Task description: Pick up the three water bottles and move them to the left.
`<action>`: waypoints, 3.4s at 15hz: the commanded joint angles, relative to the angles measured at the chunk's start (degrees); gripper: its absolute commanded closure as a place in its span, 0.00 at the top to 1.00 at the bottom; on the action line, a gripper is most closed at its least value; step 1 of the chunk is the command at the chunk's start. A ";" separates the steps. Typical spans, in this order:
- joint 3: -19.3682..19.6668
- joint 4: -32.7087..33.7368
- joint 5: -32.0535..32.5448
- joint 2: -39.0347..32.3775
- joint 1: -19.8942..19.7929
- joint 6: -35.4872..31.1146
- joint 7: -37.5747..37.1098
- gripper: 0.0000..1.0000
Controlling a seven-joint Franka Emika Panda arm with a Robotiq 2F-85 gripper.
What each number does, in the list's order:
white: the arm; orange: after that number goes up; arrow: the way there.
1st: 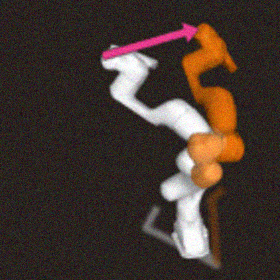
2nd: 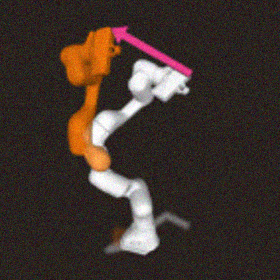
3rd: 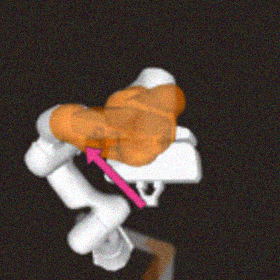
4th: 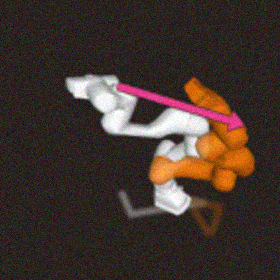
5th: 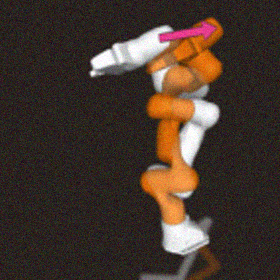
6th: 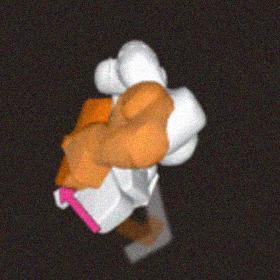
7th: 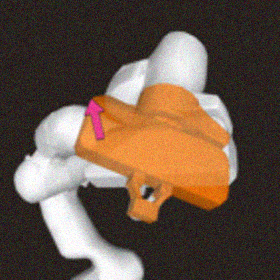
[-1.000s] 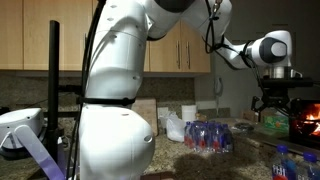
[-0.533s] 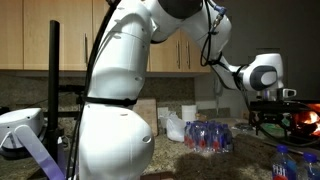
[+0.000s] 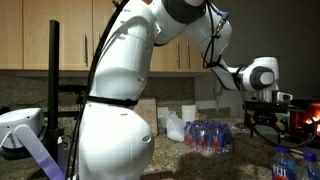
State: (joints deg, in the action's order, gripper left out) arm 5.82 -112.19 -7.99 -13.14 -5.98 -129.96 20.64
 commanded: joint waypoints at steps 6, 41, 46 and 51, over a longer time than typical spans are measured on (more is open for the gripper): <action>0.26 4.31 1.34 -1.24 -0.88 0.67 -10.52 1.00; 2.13 9.48 5.29 -5.51 -1.51 16.48 -22.71 0.15; -0.71 8.03 5.92 -1.44 -0.26 17.46 -16.65 0.15; -5.13 12.30 5.23 -2.99 3.19 21.28 -12.63 0.15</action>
State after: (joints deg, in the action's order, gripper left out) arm 2.93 -101.73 -3.03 -16.11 -4.23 -111.76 4.02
